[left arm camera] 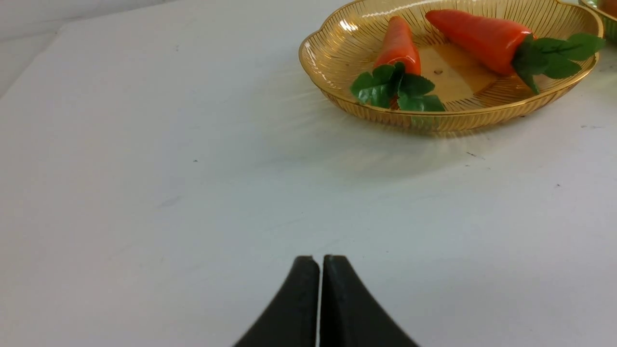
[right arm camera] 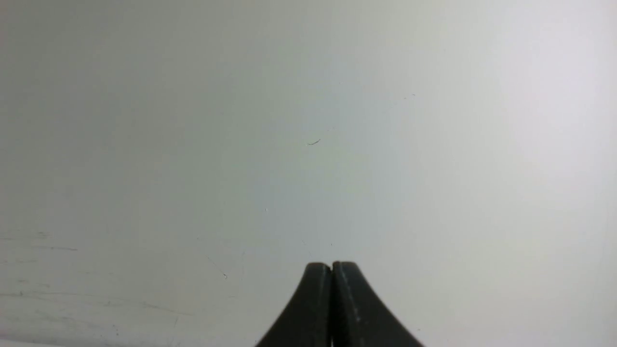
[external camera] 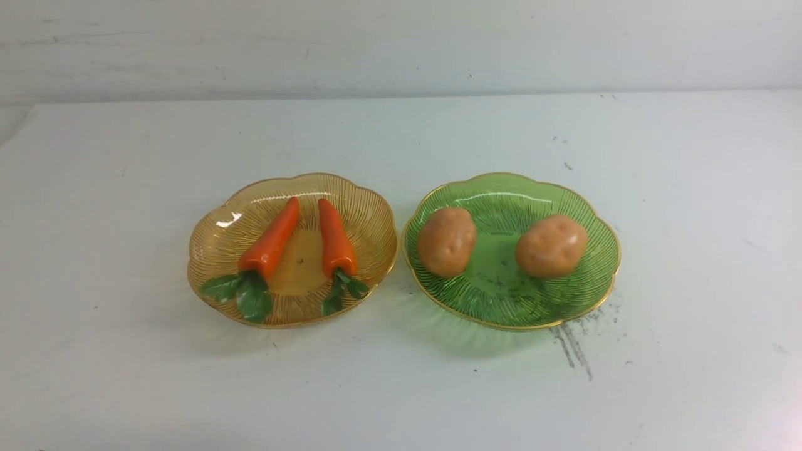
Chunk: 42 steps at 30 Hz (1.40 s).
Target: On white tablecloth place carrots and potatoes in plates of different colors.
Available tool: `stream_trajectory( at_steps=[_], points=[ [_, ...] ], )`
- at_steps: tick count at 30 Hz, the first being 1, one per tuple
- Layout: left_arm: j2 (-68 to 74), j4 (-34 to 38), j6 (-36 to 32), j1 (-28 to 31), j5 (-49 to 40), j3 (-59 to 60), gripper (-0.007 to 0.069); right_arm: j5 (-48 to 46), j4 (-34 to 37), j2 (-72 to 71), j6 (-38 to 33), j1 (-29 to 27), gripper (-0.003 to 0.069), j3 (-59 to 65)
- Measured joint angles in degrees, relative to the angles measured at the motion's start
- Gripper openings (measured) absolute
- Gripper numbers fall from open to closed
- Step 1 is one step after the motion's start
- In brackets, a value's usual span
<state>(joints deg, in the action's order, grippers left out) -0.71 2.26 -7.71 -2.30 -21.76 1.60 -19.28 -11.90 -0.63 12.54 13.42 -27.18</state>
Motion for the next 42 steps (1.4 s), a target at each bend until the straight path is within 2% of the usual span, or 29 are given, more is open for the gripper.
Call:
stream_trajectory(
  at_steps=[24,32,38,42],
  points=[
    [0.0,0.0,0.0,0.0,0.0,0.0,-0.0004,-2.7,0.9,0.0,-0.1,0.0,-0.0015,0.2],
    [0.0,0.0,0.0,0.0,0.0,0.0,-0.0004,-0.8,11.4,0.0,-11.6,0.0,-0.0015,3.2],
    [0.0,0.0,0.0,0.0,0.0,0.0,-0.0004,-0.4,12.5,0.0,-12.5,-0.1,-0.0015,6.3],
    [0.0,0.0,0.0,0.0,0.0,0.0,-0.0004,-0.5,11.9,0.0,-13.2,-2.9,-0.0015,10.7]
  ],
)
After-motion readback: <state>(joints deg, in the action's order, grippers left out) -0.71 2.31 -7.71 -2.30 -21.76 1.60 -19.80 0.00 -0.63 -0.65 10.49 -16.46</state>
